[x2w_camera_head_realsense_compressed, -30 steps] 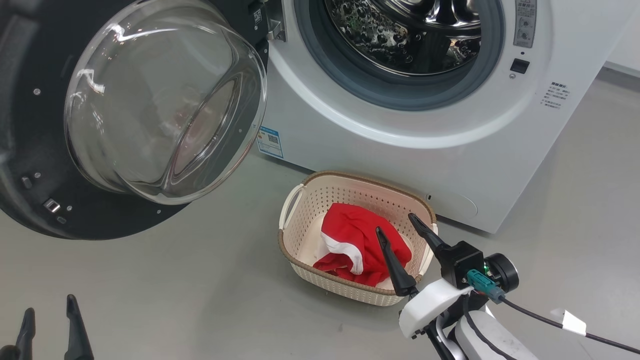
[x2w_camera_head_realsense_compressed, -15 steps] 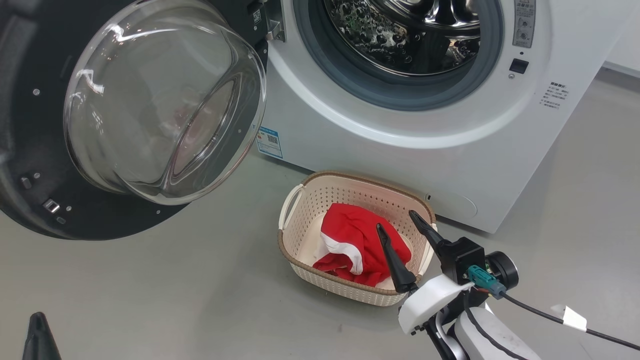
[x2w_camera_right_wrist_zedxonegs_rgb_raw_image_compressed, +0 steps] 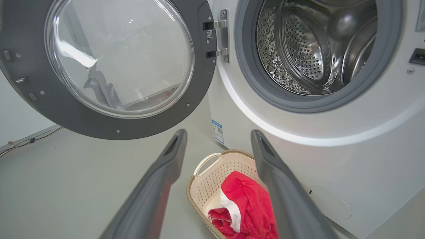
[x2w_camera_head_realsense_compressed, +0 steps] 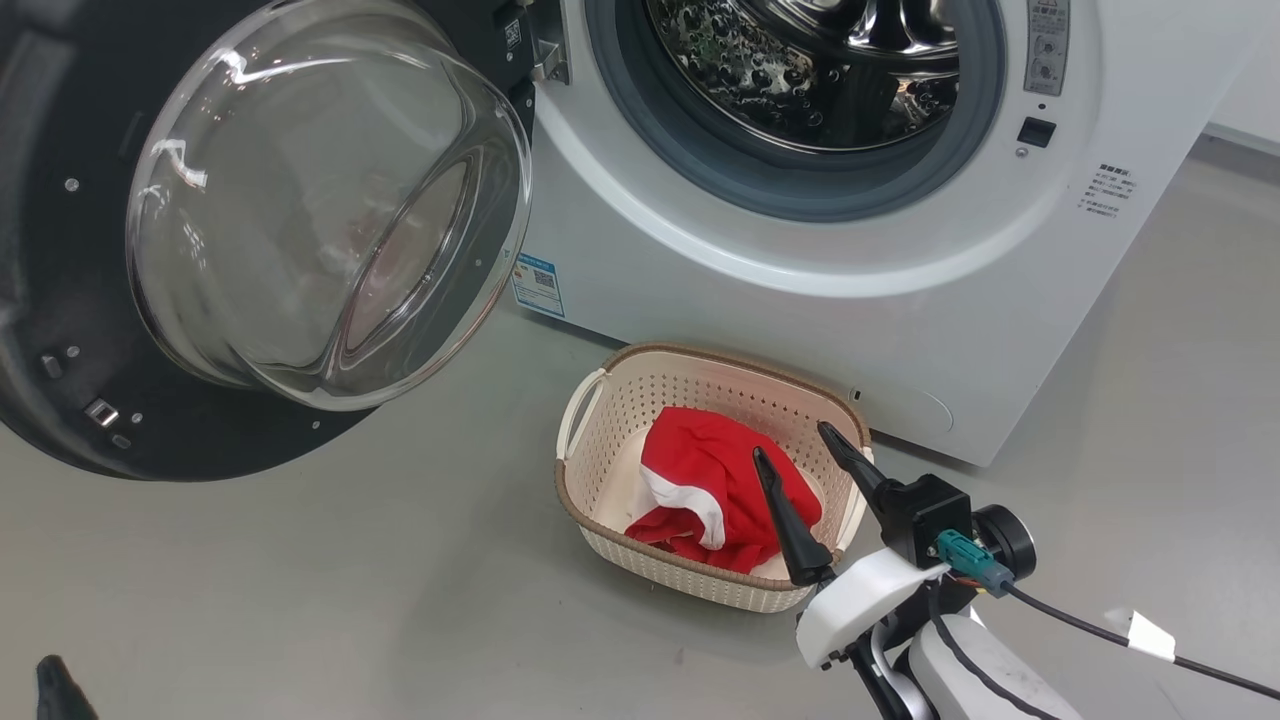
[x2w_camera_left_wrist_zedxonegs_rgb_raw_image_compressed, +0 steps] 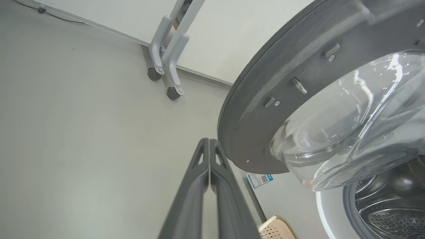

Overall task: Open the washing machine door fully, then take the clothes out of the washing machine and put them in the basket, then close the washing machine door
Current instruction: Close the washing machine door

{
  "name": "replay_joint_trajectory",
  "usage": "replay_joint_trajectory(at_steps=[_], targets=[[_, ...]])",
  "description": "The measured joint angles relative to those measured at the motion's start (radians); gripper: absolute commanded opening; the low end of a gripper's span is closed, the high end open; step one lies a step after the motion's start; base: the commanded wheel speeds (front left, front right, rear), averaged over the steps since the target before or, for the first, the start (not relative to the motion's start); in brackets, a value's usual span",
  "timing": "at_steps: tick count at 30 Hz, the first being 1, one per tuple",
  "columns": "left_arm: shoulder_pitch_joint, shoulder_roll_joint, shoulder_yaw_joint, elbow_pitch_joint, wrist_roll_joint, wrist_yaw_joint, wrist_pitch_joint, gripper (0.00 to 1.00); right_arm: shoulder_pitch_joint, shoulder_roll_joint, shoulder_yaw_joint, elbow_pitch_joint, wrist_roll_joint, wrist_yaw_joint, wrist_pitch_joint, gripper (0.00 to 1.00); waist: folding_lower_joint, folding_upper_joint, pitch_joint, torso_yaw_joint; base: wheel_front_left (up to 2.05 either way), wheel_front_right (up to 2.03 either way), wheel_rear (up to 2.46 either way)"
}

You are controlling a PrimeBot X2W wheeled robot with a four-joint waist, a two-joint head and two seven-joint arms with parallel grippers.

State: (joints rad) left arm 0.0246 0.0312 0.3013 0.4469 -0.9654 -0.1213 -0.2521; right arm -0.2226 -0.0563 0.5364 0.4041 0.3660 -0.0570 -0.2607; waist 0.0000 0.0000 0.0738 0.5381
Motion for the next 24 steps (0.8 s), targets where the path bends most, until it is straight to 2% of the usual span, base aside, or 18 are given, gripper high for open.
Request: replay_joint_trajectory(at_steps=[2,8,18,24], targets=[[-0.015,0.0,-0.002,0.002,-0.118,0.0,0.0,0.0,0.0,0.0,-0.001,0.0,0.002,-0.001,0.0,1.0,0.0,0.0,0.0,0.0,0.0,0.0,0.0],[-0.056,-0.002,-0.009,-0.063,-0.297,0.0,0.046,0.0,0.0,0.0,-0.001,0.0,0.003,-0.007,0.0,1.0,0.0,0.0,0.0,-0.001,0.0,0.0,0.0],[-0.093,0.002,0.087,-0.109,-0.455,0.0,0.129,0.0,0.0,0.0,-0.002,0.0,0.004,-0.007,0.0,1.0,0.0,0.0,0.002,0.0,0.0,0.0,0.0],[-0.128,0.085,0.125,-0.101,-0.499,0.0,0.191,0.0,0.0,0.0,-0.002,0.0,0.004,-0.009,0.0,1.0,0.0,0.0,0.001,-0.002,0.0,0.0,0.0]])
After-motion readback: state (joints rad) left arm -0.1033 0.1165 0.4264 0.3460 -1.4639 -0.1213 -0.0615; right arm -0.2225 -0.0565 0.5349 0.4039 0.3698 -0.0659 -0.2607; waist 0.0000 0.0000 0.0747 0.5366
